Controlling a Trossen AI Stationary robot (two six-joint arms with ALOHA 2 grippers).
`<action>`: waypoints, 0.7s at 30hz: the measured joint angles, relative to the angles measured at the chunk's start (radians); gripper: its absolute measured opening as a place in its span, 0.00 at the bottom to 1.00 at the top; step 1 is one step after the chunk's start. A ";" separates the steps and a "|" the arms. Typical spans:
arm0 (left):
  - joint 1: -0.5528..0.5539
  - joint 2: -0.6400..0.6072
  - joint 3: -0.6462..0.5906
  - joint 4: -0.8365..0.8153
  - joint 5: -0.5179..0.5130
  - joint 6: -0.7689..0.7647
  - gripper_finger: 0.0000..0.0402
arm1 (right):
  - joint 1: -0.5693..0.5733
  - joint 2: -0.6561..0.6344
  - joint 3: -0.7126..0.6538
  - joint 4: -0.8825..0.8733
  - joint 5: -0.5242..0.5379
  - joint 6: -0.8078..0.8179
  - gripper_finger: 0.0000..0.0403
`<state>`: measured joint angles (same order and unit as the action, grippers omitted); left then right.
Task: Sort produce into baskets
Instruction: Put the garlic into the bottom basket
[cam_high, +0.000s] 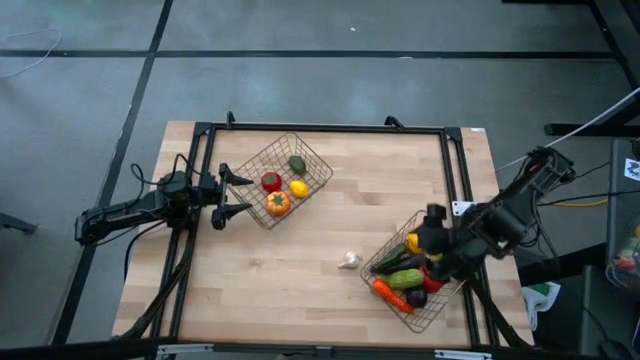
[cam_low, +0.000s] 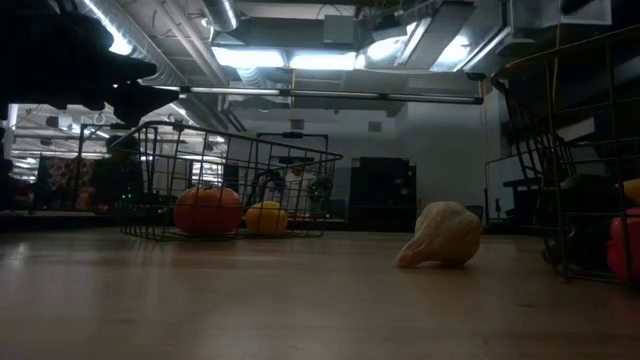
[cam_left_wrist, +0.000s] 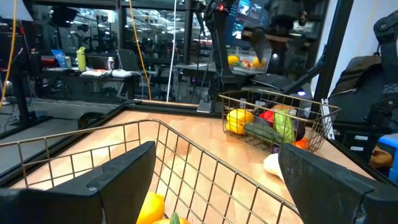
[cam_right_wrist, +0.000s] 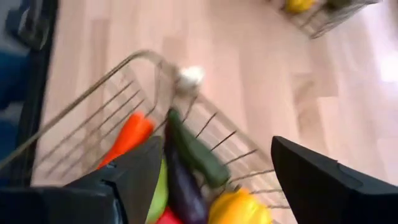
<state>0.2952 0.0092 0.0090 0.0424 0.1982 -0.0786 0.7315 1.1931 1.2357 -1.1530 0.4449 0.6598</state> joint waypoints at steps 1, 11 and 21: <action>0.000 0.000 0.000 0.000 0.000 0.000 0.84 | -0.028 0.000 0.006 0.006 0.000 -0.010 0.73; 0.000 0.000 0.000 0.000 0.000 0.000 0.84 | -0.337 0.059 0.010 0.252 -0.147 -0.236 0.72; 0.000 0.000 0.000 0.000 0.000 0.000 0.84 | -0.518 0.269 0.010 0.381 -0.464 -0.382 0.72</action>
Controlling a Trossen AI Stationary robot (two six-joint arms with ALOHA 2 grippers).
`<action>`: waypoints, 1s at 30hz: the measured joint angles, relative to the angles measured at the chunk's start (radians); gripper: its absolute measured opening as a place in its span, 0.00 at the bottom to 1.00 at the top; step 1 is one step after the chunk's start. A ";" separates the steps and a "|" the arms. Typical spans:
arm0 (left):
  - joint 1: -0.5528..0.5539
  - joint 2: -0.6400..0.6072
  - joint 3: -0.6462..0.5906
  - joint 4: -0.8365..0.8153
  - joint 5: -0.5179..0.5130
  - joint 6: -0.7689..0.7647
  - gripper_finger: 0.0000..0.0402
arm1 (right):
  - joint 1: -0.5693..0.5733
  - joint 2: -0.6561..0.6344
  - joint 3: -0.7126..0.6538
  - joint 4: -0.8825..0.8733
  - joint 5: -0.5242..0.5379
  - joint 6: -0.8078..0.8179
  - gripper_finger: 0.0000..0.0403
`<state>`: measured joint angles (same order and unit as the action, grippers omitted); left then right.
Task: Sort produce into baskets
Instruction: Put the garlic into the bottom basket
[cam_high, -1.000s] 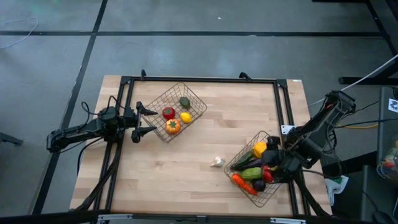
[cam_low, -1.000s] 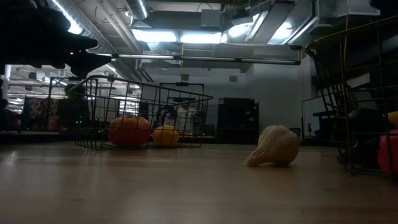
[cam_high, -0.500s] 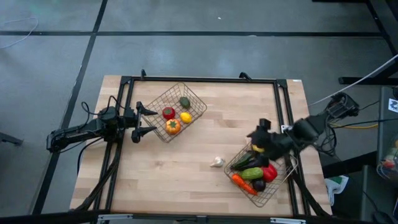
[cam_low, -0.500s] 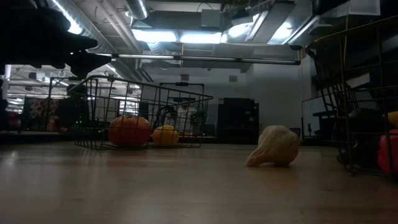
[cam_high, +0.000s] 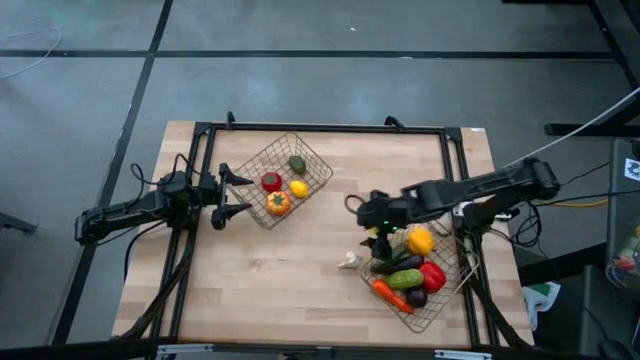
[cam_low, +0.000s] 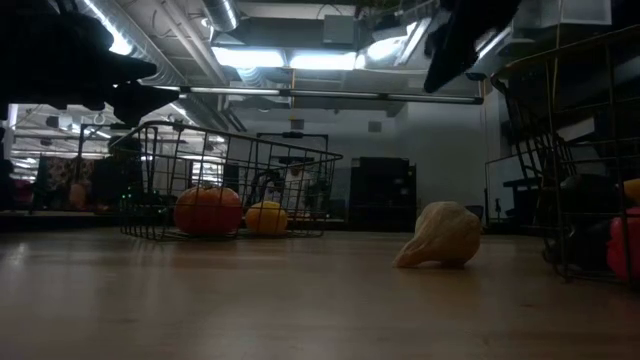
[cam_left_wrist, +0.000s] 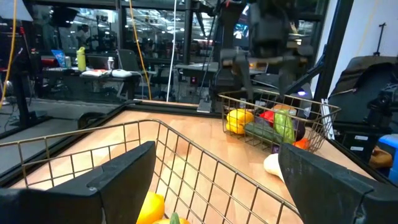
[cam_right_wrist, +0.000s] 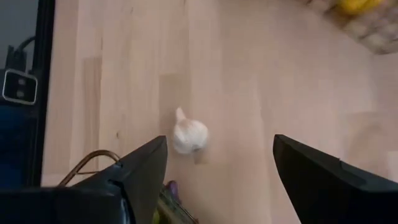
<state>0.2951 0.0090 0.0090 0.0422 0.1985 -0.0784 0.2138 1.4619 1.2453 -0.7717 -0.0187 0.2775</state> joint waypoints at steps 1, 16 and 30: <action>0.000 0.000 0.000 0.000 0.000 0.000 0.84 | -0.008 0.025 0.000 0.011 -0.024 -0.014 0.72; 0.000 0.000 0.000 0.000 0.000 0.000 0.84 | -0.064 0.245 0.000 0.150 -0.226 -0.131 0.72; 0.000 0.000 0.000 0.000 0.000 0.000 0.84 | -0.063 0.356 -0.001 0.214 -0.278 -0.133 0.72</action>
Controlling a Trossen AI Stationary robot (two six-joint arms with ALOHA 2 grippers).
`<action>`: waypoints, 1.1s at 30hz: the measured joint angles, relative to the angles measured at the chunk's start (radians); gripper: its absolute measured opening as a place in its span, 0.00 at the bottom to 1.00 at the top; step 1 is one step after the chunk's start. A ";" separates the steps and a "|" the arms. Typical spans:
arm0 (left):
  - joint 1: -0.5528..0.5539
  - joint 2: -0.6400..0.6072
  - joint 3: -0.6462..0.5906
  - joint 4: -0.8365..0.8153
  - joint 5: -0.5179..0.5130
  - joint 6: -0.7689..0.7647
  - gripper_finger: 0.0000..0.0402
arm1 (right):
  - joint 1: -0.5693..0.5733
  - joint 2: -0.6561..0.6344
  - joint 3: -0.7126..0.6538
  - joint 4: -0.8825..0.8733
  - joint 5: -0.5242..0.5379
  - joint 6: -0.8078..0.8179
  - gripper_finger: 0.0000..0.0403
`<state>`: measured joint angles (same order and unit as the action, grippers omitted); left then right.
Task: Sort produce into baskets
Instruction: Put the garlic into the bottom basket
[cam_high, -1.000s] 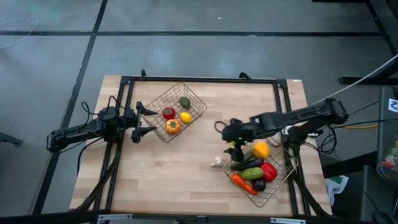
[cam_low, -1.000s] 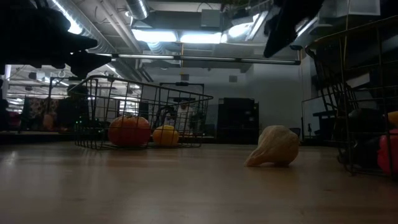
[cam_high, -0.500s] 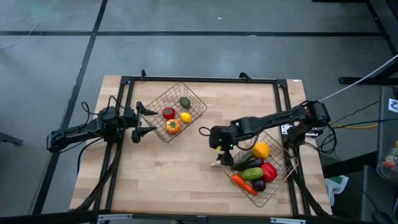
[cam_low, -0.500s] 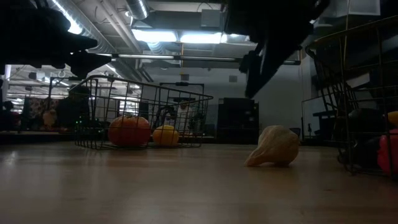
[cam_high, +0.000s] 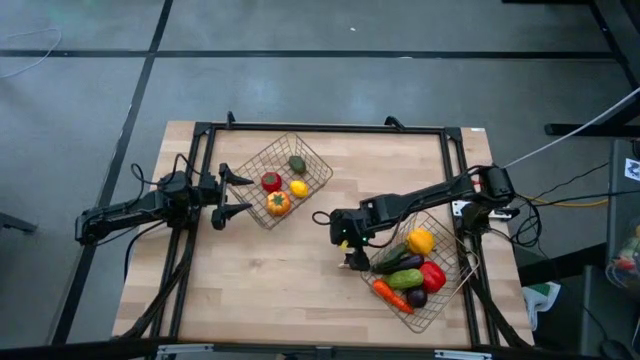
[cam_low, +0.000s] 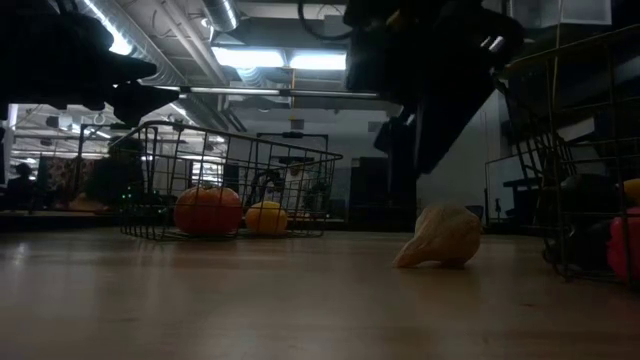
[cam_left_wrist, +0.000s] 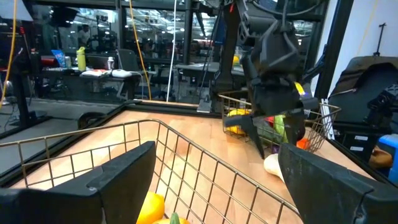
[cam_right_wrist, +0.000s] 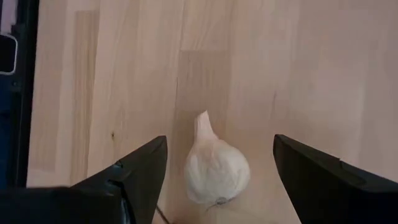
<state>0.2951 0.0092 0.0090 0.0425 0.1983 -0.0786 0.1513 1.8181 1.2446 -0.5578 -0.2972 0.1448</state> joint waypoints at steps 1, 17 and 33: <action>0.000 0.000 0.000 0.000 0.000 0.000 0.84 | 0.000 0.006 0.000 0.000 -0.010 0.002 0.72; 0.000 0.000 0.000 0.000 0.000 0.000 0.84 | 0.000 0.032 -0.001 -0.099 -0.026 0.075 0.72; 0.000 0.000 0.000 0.000 0.000 0.000 0.84 | -0.001 0.040 0.000 -0.083 -0.054 0.146 0.72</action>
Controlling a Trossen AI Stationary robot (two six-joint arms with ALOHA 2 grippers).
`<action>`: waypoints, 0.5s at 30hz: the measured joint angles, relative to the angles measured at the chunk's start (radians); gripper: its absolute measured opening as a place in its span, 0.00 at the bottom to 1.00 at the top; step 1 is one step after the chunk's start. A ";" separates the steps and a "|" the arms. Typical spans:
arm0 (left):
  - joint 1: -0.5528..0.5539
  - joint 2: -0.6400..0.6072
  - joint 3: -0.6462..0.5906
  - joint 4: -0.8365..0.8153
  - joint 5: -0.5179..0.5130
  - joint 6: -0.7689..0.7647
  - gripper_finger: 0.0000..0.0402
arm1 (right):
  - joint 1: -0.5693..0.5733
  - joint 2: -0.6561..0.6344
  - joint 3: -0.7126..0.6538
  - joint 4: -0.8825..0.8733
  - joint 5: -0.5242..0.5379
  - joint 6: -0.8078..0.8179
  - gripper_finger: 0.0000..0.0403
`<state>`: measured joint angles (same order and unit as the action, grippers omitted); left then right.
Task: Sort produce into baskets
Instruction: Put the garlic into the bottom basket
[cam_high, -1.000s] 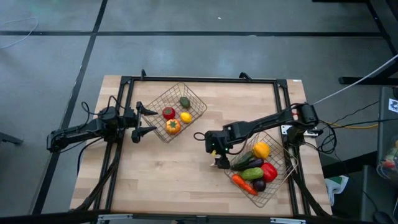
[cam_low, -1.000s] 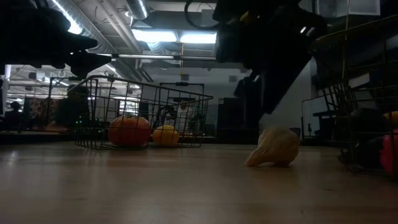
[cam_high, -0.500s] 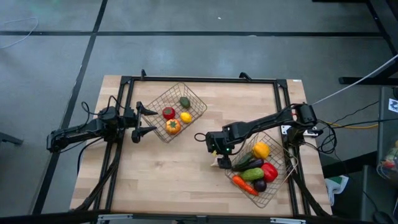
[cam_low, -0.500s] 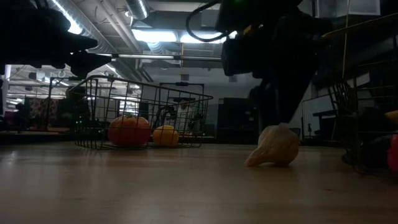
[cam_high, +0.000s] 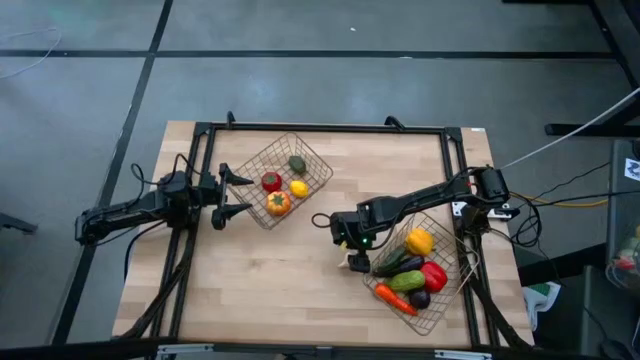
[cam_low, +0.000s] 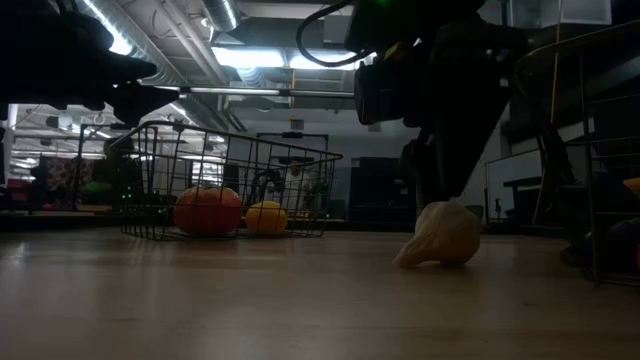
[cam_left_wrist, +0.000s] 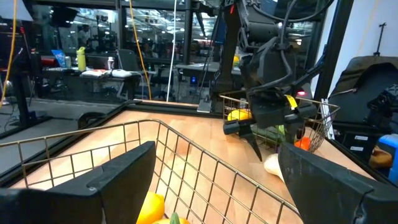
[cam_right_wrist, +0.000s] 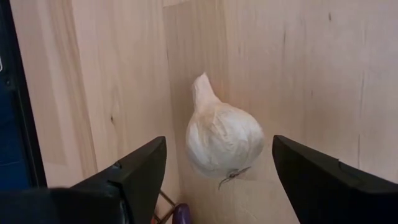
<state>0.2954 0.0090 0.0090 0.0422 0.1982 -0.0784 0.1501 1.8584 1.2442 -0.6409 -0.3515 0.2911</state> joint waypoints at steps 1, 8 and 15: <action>0.000 0.000 0.000 0.000 0.000 0.000 0.84 | 0.000 0.000 0.000 -0.001 0.000 0.002 0.72; 0.000 0.000 0.000 0.000 0.000 0.000 0.84 | 0.000 0.021 0.000 0.008 0.001 0.019 0.72; 0.000 0.000 0.000 0.000 0.000 0.000 0.84 | 0.000 0.026 0.000 0.004 0.002 0.019 0.72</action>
<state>0.2955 0.0092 0.0090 0.0422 0.1982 -0.0784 0.1501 1.8843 1.2446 -0.6369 -0.3496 0.3103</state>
